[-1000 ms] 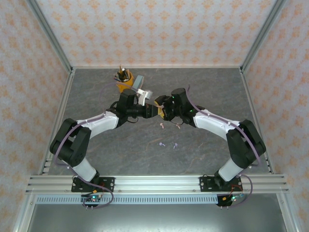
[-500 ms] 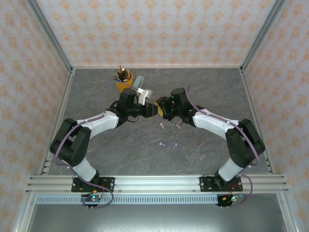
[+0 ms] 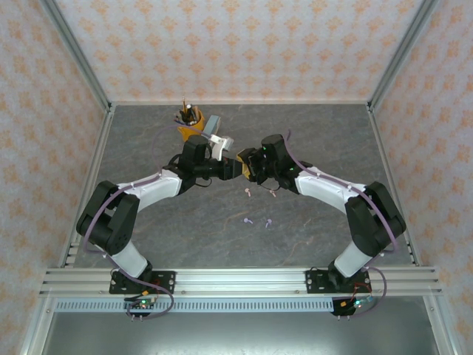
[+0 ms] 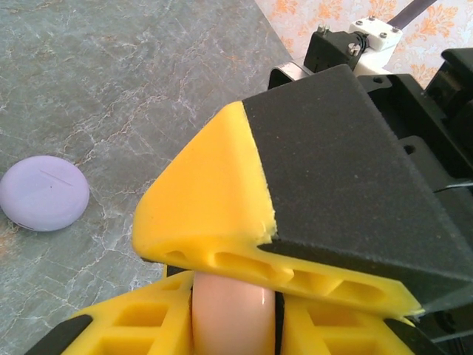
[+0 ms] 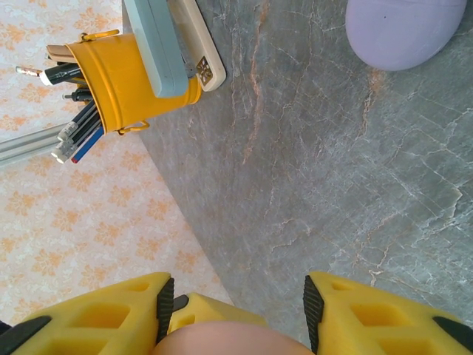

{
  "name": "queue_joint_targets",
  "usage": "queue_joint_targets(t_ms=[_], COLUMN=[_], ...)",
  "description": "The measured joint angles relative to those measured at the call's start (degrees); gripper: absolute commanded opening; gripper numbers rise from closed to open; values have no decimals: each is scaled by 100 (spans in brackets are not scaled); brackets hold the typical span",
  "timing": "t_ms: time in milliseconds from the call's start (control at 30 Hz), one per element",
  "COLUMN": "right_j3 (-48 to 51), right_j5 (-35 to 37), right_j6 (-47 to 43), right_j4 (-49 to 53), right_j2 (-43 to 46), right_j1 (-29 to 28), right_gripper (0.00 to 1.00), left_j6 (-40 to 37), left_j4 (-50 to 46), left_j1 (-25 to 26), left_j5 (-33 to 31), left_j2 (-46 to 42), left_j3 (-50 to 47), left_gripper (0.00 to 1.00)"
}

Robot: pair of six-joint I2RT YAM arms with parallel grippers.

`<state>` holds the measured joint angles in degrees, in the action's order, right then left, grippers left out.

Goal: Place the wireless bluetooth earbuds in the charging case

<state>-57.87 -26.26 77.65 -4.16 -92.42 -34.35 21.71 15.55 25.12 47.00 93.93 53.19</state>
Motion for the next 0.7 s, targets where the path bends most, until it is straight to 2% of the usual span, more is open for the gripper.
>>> queue_joint_targets(t_ms=[300, 700], right_j3=[0, 0], right_j5=[81, 127], right_j6=[-4, -4], right_j4=[-15, -13], right_j2=[0, 0], right_j1=[0, -2], right_gripper=[41, 41], left_j6=[2, 28], left_j4=[-17, 9], left_j1=[0, 0], left_j5=[-79, -96], left_j2=[0, -4], left_j3=[0, -11], left_gripper=[32, 25])
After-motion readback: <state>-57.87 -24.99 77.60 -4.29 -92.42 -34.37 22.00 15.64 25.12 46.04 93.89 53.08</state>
